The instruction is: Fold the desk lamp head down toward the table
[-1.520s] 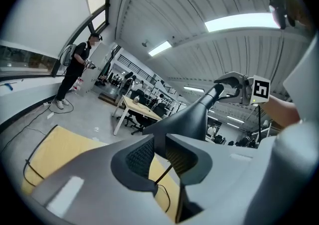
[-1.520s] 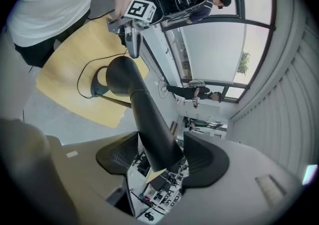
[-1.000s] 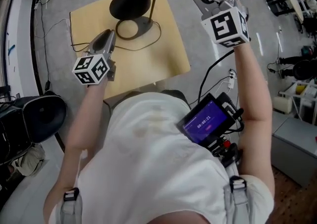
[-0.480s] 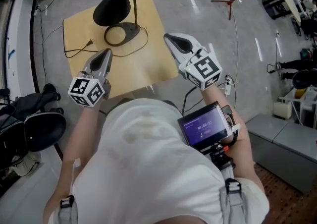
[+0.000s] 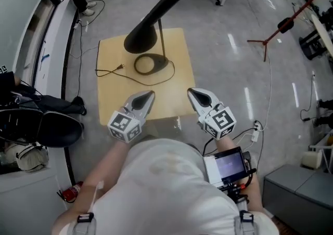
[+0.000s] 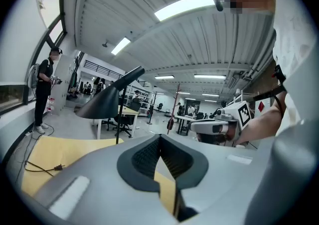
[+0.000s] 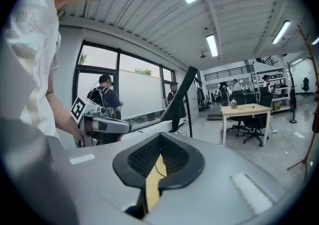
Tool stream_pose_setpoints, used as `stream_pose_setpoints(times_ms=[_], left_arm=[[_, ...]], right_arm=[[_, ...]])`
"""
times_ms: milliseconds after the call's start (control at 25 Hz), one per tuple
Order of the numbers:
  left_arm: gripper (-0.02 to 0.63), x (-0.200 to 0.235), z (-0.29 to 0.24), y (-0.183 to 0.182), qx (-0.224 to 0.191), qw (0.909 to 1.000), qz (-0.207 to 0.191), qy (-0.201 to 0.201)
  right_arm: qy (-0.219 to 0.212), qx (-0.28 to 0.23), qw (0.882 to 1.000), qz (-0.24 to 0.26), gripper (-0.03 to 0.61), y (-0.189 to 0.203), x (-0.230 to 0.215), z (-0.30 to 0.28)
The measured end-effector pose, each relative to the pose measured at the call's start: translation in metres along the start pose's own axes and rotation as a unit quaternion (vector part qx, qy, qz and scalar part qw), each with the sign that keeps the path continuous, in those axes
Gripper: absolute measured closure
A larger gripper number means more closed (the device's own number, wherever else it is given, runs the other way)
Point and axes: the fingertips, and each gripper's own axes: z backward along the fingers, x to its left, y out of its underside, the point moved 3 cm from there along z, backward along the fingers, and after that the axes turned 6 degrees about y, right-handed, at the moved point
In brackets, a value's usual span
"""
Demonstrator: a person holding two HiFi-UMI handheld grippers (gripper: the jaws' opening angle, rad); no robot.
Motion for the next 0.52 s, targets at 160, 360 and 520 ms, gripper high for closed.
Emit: stream_pose_setpoints(times_ms=[160,360,520], left_arm=[[0.612,-0.028,0.011,0.005,0.002,0.9998,-0.003,-0.018],[0.612,-0.048,0.018,0.016,0.018,0.9992,-0.013,-0.033],[0.612,-0.069,0.027,0.025,0.026,0.9988,-0.009,-0.041]], right_arm=[[-0.012,-0.007,1.0,-0.007,0.566,0.008,0.007,0.023],[-0.026,-0.011,0.999,-0.017,0.566,0.016,0.01,0.036],[-0.028,-0.013,0.999,-0.027,0.566,0.026,0.019,0.056]])
